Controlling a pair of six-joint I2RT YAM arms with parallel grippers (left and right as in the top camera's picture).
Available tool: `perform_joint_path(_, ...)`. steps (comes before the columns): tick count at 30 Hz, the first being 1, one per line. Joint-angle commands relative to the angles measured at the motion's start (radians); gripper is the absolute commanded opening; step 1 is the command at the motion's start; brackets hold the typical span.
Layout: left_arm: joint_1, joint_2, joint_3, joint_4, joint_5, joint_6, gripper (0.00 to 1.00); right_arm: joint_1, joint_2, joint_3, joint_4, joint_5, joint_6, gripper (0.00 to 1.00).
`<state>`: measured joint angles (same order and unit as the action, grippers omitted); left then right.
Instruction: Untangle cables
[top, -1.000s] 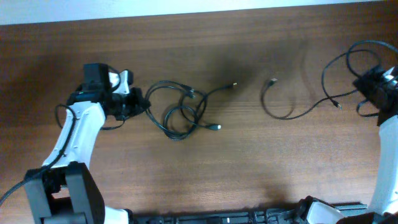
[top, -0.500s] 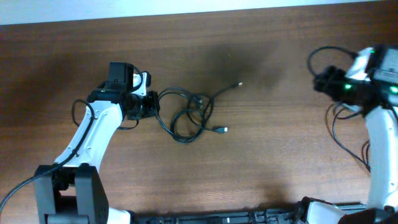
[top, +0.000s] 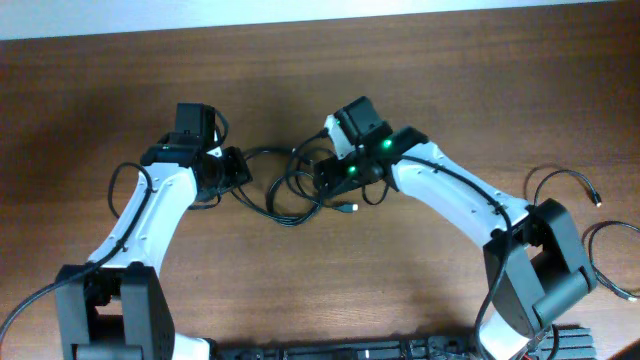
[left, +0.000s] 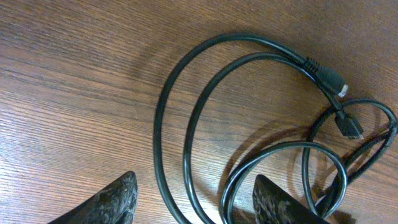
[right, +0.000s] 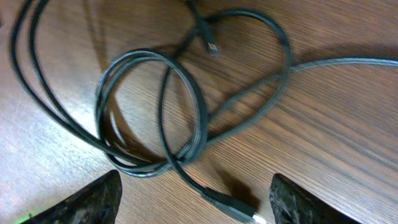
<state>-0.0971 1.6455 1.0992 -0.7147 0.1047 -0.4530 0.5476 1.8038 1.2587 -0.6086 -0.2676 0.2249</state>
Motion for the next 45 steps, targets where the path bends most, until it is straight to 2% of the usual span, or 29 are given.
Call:
perform_joint_path(1,-0.026,-0.021,-0.008,0.034,0.218,0.197,0.58,0.028,0.006,0.007,-0.017,0.106,0.025,0.66)
perform_joint_path(2,-0.053,-0.021,-0.008,0.048,0.222,0.236,0.58,0.026,0.006,0.007,-0.042,0.195,0.114,0.66)
perform_joint_path(4,-0.146,-0.021,-0.008,0.061,0.221,0.342,0.49,-0.006,0.006,0.007,-0.126,0.314,0.301,0.66)
perform_joint_path(6,-0.234,-0.016,-0.01,0.058,0.165,0.429,0.47,-0.097,0.006,0.007,-0.197,0.306,0.334,0.66)
perform_joint_path(7,-0.259,-0.013,-0.014,0.055,0.161,0.462,0.49,-0.134,0.006,0.007,-0.22,0.306,0.334,0.66)
perform_joint_path(8,-0.288,-0.007,-0.02,0.034,0.161,0.518,0.62,-0.182,0.006,0.007,-0.252,0.298,0.334,0.66)
perform_joint_path(9,-0.32,0.007,-0.021,-0.004,0.161,0.56,0.69,-0.237,0.006,0.007,-0.29,0.285,0.333,0.66)
perform_joint_path(14,-0.395,0.156,-0.022,-0.024,0.108,0.571,0.62,-0.391,0.006,0.007,-0.346,0.256,0.33,0.66)
perform_joint_path(17,-0.401,0.2,-0.022,-0.005,0.069,0.576,0.61,-0.397,0.006,0.007,-0.346,0.255,0.33,0.66)
perform_joint_path(21,-0.401,0.208,-0.022,0.022,0.062,0.583,0.47,-0.397,0.006,0.007,-0.345,0.253,0.33,0.66)
perform_joint_path(22,-0.401,0.208,-0.022,0.025,0.062,0.592,0.46,-0.397,0.006,0.007,-0.345,0.253,0.33,0.66)
perform_joint_path(24,-0.401,0.208,-0.022,0.039,0.062,0.603,0.47,-0.397,0.006,0.007,-0.345,0.253,0.33,0.66)
perform_joint_path(26,-0.406,0.208,-0.022,0.101,0.063,0.61,0.54,-0.397,0.006,0.007,-0.345,0.253,0.33,0.66)
perform_joint_path(28,-0.441,0.208,-0.022,0.131,0.05,0.628,0.54,-0.397,0.006,0.007,-0.346,0.253,0.33,0.67)
perform_joint_path(29,-0.465,0.208,-0.022,0.13,0.002,0.627,0.51,-0.397,0.006,0.007,-0.346,0.253,0.33,0.66)
perform_joint_path(33,-0.478,0.208,-0.022,0.104,-0.018,0.626,0.32,-0.397,0.006,0.007,-0.346,0.253,0.33,0.66)
perform_joint_path(36,-0.478,0.208,-0.021,0.096,-0.024,0.623,0.01,-0.397,0.006,0.007,-0.346,0.253,0.33,0.66)
perform_joint_path(38,-0.478,0.197,0.0,0.096,-0.024,0.578,0.0,-0.397,0.006,0.007,-0.354,0.253,0.329,0.66)
perform_joint_path(41,-0.459,0.102,0.062,0.055,0.024,0.551,0.0,-0.397,0.006,0.007,-0.368,0.202,0.218,0.67)
perform_joint_path(43,-0.417,0.014,0.072,0.046,0.187,0.551,0.0,-0.397,0.006,0.007,-0.34,0.04,0.08,0.67)
perform_joint_path(45,-0.362,-0.032,0.072,0.047,0.362,0.552,0.0,-0.397,0.006,0.007,-0.303,-0.348,-0.197,0.71)
